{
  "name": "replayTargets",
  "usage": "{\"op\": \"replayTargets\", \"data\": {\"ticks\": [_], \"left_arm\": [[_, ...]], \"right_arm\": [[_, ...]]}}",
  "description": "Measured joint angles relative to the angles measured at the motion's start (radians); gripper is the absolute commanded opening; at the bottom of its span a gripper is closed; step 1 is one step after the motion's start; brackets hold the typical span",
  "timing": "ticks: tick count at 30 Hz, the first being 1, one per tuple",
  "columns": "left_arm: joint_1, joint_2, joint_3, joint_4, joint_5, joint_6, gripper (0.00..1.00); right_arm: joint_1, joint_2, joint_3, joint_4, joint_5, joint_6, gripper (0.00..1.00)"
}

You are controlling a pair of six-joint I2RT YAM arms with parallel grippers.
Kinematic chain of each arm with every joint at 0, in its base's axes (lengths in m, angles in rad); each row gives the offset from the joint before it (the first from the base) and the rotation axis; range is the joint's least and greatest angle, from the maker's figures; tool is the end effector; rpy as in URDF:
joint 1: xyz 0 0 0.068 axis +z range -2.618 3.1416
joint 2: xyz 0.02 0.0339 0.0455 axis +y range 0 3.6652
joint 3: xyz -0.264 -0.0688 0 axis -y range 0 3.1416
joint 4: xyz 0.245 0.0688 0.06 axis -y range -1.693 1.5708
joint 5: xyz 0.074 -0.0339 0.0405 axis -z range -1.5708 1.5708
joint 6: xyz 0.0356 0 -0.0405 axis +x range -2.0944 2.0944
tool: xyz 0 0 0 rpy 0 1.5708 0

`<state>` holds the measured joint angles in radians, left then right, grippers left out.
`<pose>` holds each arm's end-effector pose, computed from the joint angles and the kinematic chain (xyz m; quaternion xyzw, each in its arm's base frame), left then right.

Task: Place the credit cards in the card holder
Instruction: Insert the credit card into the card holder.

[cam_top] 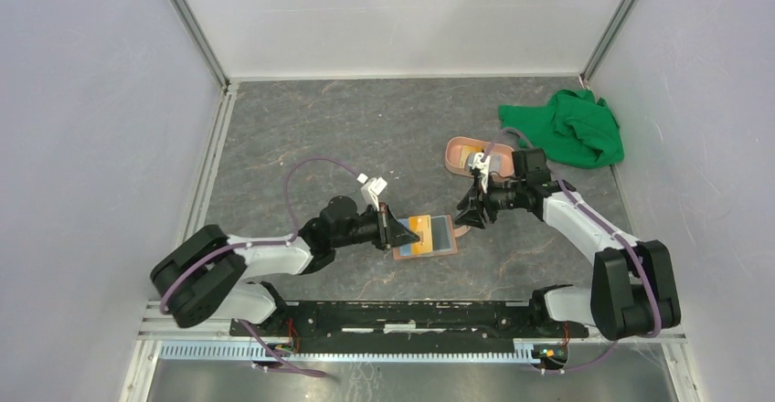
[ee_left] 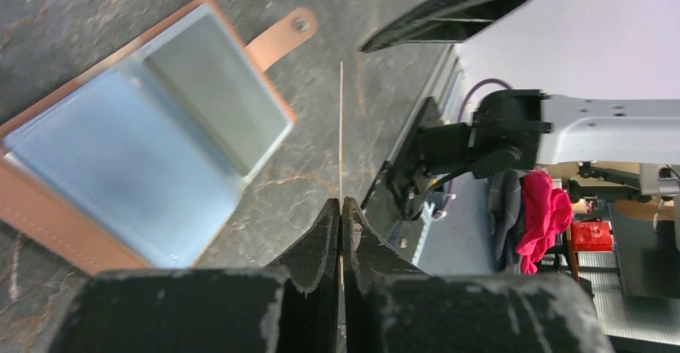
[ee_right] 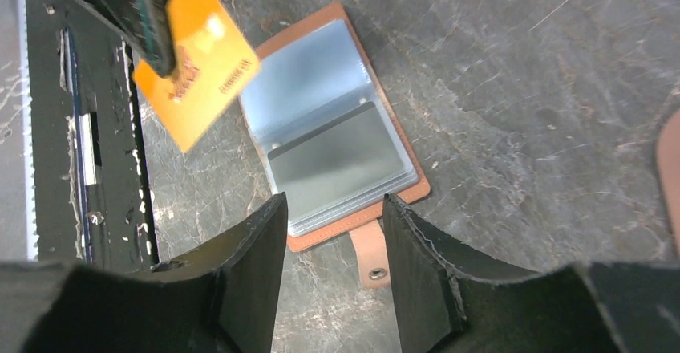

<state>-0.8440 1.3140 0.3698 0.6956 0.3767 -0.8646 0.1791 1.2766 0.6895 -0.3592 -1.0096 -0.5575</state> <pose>0.1557 -0.1948 0.1792 0.1070 0.7765 -0.5519 0.2846 0.2259 0.0715 0.2050 -0.4385 0.7236 0.4015 0.3506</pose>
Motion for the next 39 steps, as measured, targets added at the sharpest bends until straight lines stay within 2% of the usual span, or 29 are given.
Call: {"op": "replayTargets", "data": {"ticks": [6, 19, 33, 39], "left_arm": [[0.043, 0.175, 0.018, 0.002, 0.074, -0.001, 0.02], [0.121, 0.294, 0.086, -0.010, 0.204, -0.002, 0.02], [0.166, 0.388, 0.111, -0.008, 0.291, -0.019, 0.02], [0.177, 0.428, 0.128, 0.002, 0.332, -0.044, 0.02]], "right_arm": [[0.061, 0.047, 0.000, 0.007, 0.037, 0.007, 0.55], [0.092, 0.140, 0.000, 0.029, 0.087, 0.053, 0.54], [0.109, 0.229, 0.024, 0.044, 0.103, 0.101, 0.37], [0.109, 0.274, 0.045, 0.043, 0.131, 0.108, 0.35]]}}
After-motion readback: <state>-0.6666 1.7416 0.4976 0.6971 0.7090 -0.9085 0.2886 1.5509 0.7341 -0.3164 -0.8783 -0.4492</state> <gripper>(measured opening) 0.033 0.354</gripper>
